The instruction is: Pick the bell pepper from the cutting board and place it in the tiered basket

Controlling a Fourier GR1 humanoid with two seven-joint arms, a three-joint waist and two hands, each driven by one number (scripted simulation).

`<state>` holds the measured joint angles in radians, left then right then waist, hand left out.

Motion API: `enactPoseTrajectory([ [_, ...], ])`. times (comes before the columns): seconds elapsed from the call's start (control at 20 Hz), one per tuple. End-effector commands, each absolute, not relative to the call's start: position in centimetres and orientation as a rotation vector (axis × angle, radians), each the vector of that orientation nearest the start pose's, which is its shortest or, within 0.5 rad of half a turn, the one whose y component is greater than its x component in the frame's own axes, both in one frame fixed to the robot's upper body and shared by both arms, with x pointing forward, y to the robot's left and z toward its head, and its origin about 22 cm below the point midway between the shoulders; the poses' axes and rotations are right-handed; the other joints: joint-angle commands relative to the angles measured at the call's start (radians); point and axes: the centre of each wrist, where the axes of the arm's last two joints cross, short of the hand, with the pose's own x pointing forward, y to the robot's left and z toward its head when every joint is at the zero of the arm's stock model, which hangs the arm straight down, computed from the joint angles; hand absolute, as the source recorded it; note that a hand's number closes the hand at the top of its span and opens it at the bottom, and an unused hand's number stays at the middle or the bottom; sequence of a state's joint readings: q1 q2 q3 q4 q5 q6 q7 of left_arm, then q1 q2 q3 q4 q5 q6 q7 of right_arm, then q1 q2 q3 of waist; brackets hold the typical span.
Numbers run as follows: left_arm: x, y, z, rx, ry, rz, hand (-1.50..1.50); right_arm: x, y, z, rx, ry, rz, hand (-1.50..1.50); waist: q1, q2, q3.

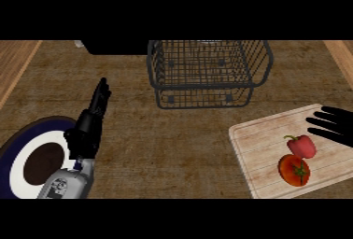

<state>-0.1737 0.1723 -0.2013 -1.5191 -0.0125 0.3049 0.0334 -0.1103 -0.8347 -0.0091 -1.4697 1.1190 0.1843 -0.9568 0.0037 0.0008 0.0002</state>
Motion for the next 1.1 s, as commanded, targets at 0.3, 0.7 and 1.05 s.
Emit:
enactPoseTrajectory([
  [0.3, 27.6, 20.7, 2.0, 0.189, -1.654, -0.11, 0.0, 28.1, -38.0, 10.1, 0.702, 1.884, -3.036, -1.5, 0.001, 0.0, 0.0],
  [0.7, 26.9, 20.1, 4.1, 0.177, -1.674, -0.121, 0.0, 26.6, -37.2, 10.0, 0.703, 1.858, -3.075, -1.5, -0.004, -0.002, 0.0],
  [1.05, 27.5, 20.2, 3.3, 0.198, -1.655, -0.107, 0.0, 27.9, -37.4, 7.8, 0.715, 1.853, -3.082, -1.5, -0.003, -0.001, 0.0],
])
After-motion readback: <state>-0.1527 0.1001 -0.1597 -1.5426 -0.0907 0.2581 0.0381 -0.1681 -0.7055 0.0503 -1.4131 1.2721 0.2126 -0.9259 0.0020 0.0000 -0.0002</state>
